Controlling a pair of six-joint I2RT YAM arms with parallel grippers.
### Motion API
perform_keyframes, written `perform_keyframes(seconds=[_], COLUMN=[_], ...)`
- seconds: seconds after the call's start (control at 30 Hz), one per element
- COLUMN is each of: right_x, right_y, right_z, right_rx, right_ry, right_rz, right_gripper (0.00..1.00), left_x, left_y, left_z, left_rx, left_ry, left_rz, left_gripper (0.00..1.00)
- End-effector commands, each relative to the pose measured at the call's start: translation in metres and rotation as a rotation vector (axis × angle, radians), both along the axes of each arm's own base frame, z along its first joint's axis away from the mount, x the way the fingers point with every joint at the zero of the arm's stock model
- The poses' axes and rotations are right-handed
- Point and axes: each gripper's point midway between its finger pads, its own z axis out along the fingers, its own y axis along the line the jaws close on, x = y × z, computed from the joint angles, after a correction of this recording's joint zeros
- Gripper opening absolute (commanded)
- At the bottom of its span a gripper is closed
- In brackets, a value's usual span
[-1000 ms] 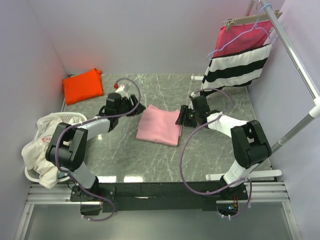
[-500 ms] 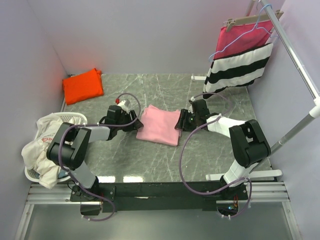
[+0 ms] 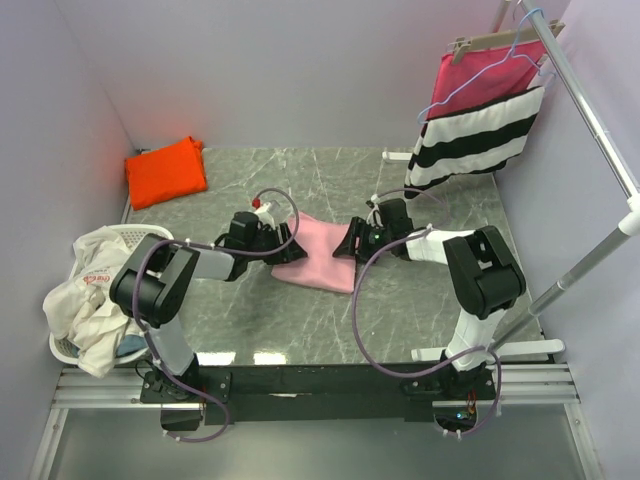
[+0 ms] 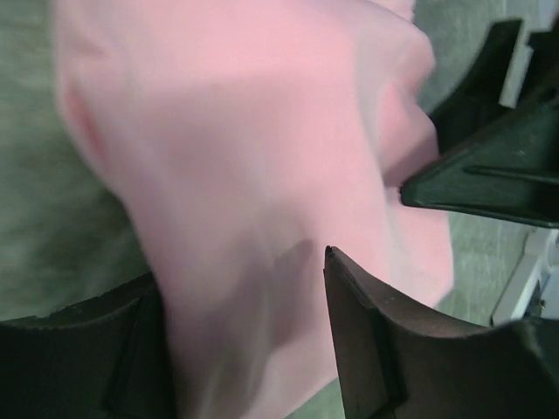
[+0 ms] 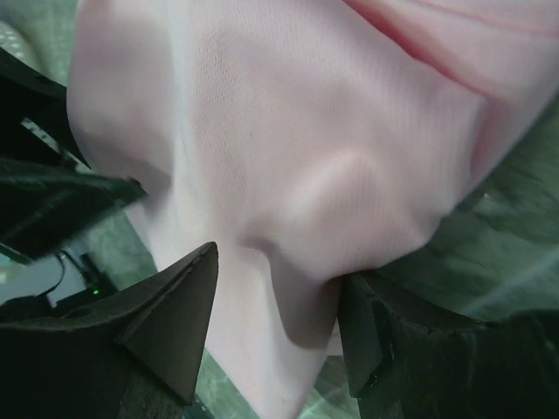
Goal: Fold and stack the t-shirts
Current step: Put the neatly folded tshirt into the corner of the board with the left arm
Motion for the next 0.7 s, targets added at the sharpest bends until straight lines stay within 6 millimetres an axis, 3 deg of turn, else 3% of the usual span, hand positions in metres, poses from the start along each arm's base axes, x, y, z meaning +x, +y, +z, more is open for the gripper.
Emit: perform_keyframes(seconds=[0.0, 0.27, 0.3, 0.33, 0.43, 0.57, 0.63, 0.67], right_x=[-0.007, -0.002, -0.003, -0.002, 0.001, 0.005, 0.006, 0.006], right_y=[0.013, 0.005, 0.002, 0.0, -0.012, -0.032, -0.047, -0.052], right_z=[-0.014, -0.019, -0.02, -0.02, -0.012, 0.014, 0.018, 0.029], right_rx=[0.022, -0.065, -0.083, -0.093, -0.148, -0.234, -0.299, -0.311], right_ry=[0.062, 0.04, 0.041, 0.034, -0.009, -0.1, -0.133, -0.164], right_rz=[0.054, 0.093, 0.08, 0.071, 0.033, -0.025, -0.078, -0.098], right_gripper=[0.63, 0.64, 0.64, 0.64, 0.64, 0.64, 0.65, 0.65], left_x=[-0.021, -0.028, -0.023, -0.02, -0.004, 0.018, 0.036, 0.043], left_y=[-0.017, -0.012, -0.016, -0.017, -0.022, -0.027, -0.025, -0.024], left_z=[-0.004, -0.01, -0.007, -0.013, -0.013, -0.001, 0.014, 0.021], left_rx=[-0.048, -0.045, -0.052, -0.047, -0.038, -0.014, 0.008, 0.014], left_ry=[0.053, 0.063, 0.055, 0.066, 0.055, 0.019, -0.016, -0.034], left_rz=[-0.04, -0.008, -0.02, -0.02, -0.014, -0.003, 0.024, 0.028], left_gripper=[0.62, 0.61, 0.56, 0.36, 0.01, 0.01, 0.01, 0.01])
